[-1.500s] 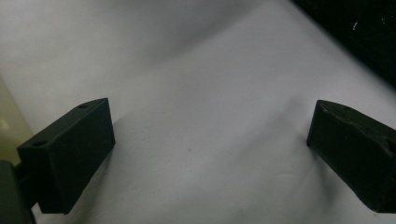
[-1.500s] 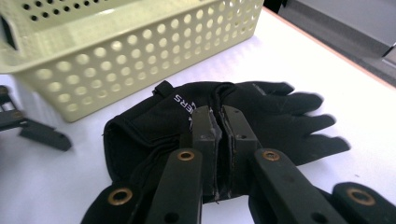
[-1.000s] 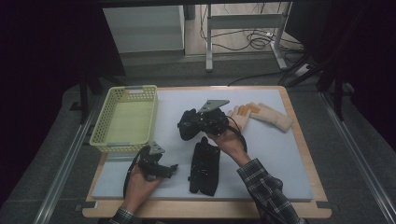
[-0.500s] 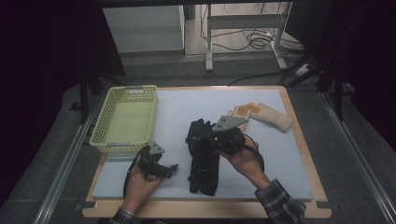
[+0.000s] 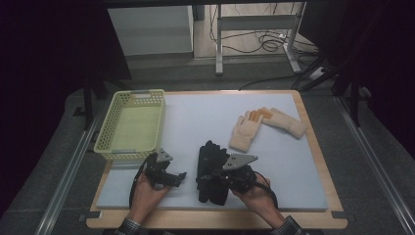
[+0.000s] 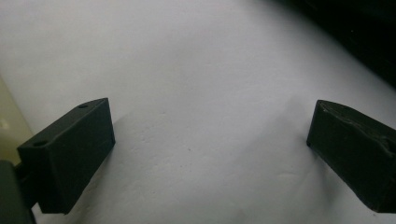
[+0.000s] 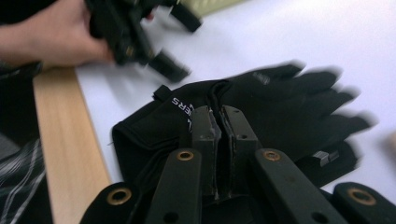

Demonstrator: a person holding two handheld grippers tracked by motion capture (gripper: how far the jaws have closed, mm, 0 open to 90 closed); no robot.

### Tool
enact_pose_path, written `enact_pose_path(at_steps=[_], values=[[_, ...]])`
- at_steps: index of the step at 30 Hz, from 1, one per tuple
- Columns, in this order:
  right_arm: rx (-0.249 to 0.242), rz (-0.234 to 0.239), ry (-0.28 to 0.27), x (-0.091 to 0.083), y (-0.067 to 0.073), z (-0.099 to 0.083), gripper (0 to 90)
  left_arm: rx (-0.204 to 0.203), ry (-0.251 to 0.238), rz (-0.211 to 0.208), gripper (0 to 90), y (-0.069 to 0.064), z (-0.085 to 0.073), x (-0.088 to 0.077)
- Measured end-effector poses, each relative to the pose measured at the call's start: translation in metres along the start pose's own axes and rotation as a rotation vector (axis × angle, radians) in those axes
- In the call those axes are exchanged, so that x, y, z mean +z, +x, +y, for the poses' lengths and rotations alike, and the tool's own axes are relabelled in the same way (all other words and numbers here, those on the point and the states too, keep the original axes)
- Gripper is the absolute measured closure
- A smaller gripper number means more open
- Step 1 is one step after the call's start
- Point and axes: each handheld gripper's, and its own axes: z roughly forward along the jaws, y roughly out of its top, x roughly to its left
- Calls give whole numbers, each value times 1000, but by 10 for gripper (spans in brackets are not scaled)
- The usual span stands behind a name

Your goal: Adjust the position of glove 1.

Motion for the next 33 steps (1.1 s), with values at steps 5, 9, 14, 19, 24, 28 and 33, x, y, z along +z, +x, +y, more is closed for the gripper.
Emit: enact_pose_path(at_steps=[5, 9, 14, 19, 24, 28, 33], values=[[16, 9, 53, 9, 6, -19, 722, 0, 0, 0, 9, 0, 0, 0], [50, 42, 14, -2, -4, -8, 565, 0, 0, 0, 9, 0, 0, 0], [68, -24, 24, 5, -28, 11, 603, -1, 1, 0, 9, 0, 0, 0], [74, -81, 102, 47, -46, 18, 545, -3, -3, 0, 9, 0, 0, 0], [56, -140, 153, 68, -48, 9, 889, -3, -2, 0, 9, 0, 0, 0], [31, -149, 151, 63, -44, 11, 891, -3, -3, 0, 9, 0, 0, 0], [13, -145, 104, 37, -35, 20, 891, -1, -2, 1, 9, 0, 0, 0]])
